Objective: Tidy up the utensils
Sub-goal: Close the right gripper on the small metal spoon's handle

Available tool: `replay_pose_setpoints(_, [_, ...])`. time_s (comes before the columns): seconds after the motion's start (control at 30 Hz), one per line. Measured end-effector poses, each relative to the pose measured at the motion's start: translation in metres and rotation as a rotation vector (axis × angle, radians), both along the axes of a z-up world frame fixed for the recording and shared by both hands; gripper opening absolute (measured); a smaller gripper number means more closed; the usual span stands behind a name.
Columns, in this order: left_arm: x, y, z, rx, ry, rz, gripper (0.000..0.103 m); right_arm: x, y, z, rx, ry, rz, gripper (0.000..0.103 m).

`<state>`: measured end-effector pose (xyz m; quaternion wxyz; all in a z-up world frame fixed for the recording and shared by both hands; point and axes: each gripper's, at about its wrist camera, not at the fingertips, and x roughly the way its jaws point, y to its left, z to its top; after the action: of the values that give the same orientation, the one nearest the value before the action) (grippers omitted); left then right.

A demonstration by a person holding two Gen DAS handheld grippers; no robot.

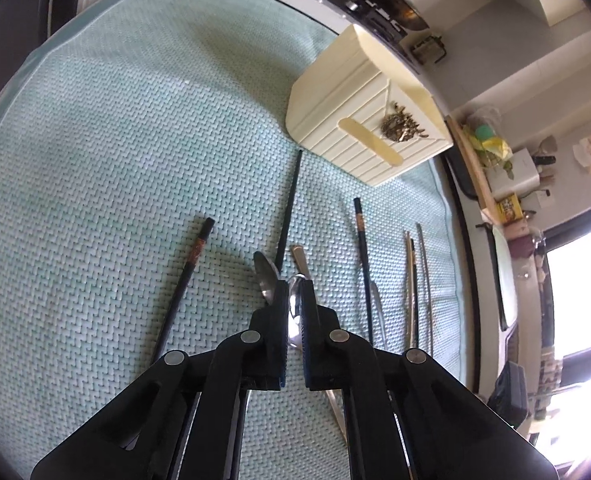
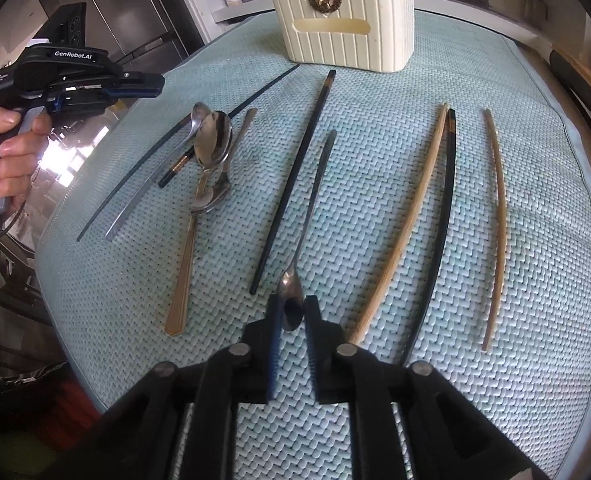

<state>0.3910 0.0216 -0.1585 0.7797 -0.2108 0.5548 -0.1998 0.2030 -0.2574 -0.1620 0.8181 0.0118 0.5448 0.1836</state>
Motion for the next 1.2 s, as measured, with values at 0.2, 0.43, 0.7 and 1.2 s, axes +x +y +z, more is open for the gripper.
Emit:
replay_pose_setpoints(0.2, [0.013, -0.003, -0.024, -0.040, 0.076, 0.037, 0.010, 0.004, -0.001, -0.004, 0.054, -0.017, -0.012, 0.031])
replay_pose_setpoints(0.43, [0.024, -0.018, -0.031, -0.007, 0.096, 0.027, 0.010, 0.018, 0.012, -0.007, -0.010, -0.052, 0.028, 0.031])
replay_pose_setpoints(0.7, [0.039, -0.039, -0.036, 0.001, 0.123, 0.028, 0.010, 0.012, 0.035, -0.005, -0.179, -0.051, 0.076, 0.024])
replay_pose_setpoints(1.2, [0.051, -0.047, -0.027, -0.010, 0.097, 0.044, 0.001, -0.002, 0.022, 0.008, -0.088, -0.033, 0.059, 0.024])
